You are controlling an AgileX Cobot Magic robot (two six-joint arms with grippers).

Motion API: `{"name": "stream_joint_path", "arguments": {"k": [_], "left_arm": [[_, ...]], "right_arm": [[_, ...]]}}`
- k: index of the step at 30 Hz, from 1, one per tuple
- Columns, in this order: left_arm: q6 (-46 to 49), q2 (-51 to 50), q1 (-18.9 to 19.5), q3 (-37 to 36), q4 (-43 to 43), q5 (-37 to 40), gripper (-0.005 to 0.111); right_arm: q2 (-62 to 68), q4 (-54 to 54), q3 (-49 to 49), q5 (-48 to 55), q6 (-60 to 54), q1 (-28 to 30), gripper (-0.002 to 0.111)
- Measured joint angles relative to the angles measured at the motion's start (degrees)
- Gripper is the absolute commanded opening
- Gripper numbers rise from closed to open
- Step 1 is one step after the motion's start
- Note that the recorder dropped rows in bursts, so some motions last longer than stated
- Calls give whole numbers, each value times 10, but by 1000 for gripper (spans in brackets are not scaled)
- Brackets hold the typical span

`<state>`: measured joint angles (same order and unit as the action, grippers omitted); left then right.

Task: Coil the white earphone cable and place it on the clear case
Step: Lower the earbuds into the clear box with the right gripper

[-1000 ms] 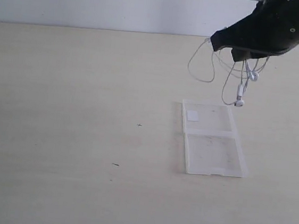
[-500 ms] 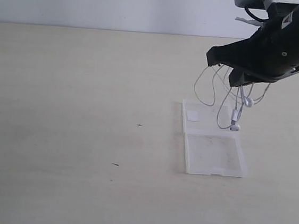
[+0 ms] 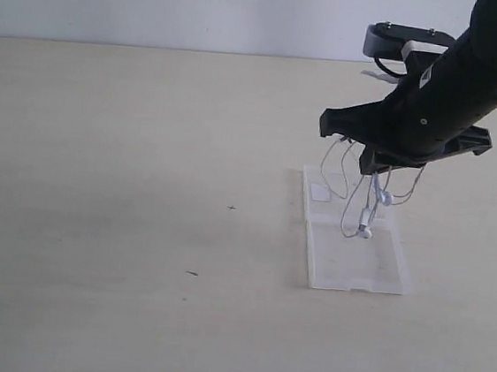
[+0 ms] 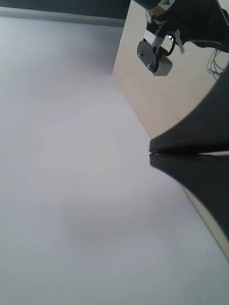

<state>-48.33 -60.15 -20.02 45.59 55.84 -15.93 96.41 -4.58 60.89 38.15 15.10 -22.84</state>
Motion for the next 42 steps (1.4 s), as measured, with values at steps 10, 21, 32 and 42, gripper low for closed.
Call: {"name": "stream_joint_path", "arguments": {"k": [10, 21, 32, 42], "left_arm": [[0, 0, 0, 0, -3, 0, 0], [0, 0, 0, 0, -4, 0, 0], [0, 0, 0, 0, -4, 0, 0], [0, 0, 0, 0, -4, 0, 0]], "right_arm": [[36, -43, 0, -7, 24, 0, 0], [106, -44, 0, -47, 30, 0, 0], [135, -48, 0, -50, 30, 0, 0], [135, -61, 0, -50, 30, 0, 11]]}}
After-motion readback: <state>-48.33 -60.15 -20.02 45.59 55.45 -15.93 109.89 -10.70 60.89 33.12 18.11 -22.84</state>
